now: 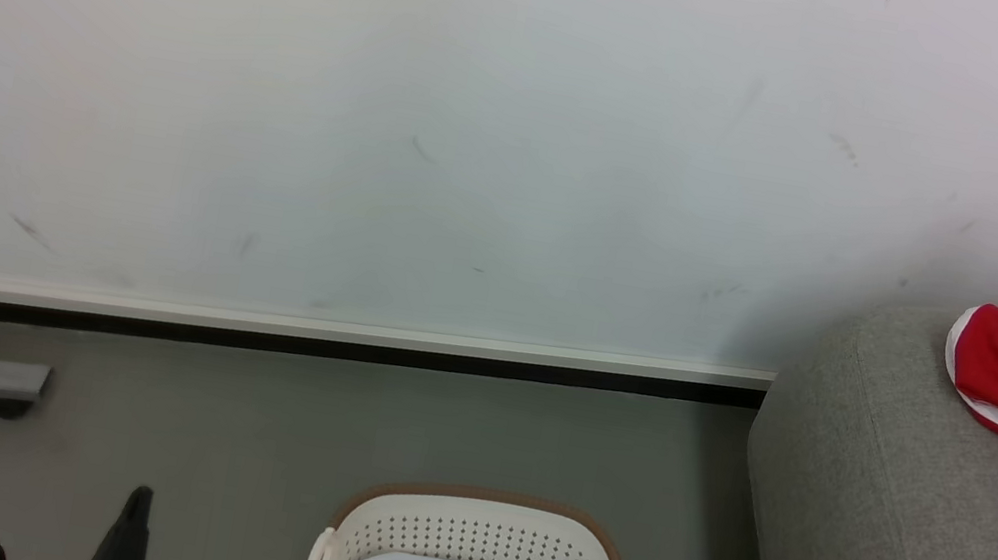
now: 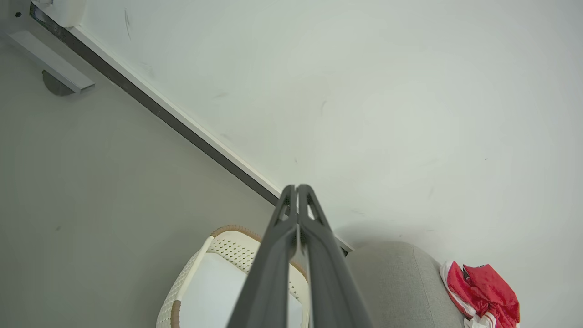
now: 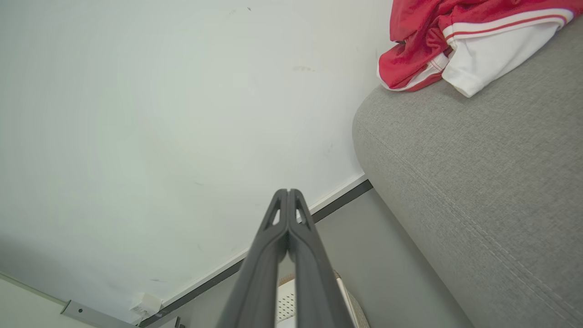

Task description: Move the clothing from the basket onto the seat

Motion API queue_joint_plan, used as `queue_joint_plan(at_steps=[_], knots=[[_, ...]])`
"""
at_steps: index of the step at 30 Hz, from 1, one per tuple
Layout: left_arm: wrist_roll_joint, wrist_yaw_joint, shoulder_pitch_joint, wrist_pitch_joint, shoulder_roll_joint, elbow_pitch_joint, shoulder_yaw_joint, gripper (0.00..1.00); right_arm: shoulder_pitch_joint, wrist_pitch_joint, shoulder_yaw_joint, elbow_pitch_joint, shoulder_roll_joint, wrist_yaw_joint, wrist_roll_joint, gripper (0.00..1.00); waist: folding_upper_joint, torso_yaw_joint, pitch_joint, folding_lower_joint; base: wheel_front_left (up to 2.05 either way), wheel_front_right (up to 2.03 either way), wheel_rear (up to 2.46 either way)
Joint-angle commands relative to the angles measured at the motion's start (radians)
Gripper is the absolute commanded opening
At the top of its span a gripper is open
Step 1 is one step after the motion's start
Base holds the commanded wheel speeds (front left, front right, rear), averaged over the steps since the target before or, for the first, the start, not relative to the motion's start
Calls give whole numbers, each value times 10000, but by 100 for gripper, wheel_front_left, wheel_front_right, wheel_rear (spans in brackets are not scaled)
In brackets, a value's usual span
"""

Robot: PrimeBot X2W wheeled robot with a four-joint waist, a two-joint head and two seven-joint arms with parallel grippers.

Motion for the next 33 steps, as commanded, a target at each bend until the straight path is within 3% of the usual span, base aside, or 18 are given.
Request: queue_joint_plan(at_steps=[1,33], knots=[[-257,-46,-258,54,31,-155,76,0,-274,37,-55,-121,-111,-9,299,0,0,1,4,0,0,0,0],[-3778,-232,-731,991,-100,-395,485,0,-797,703,-120,-150,-388,-16,4276,0,0,54,172,0,0,0,0]])
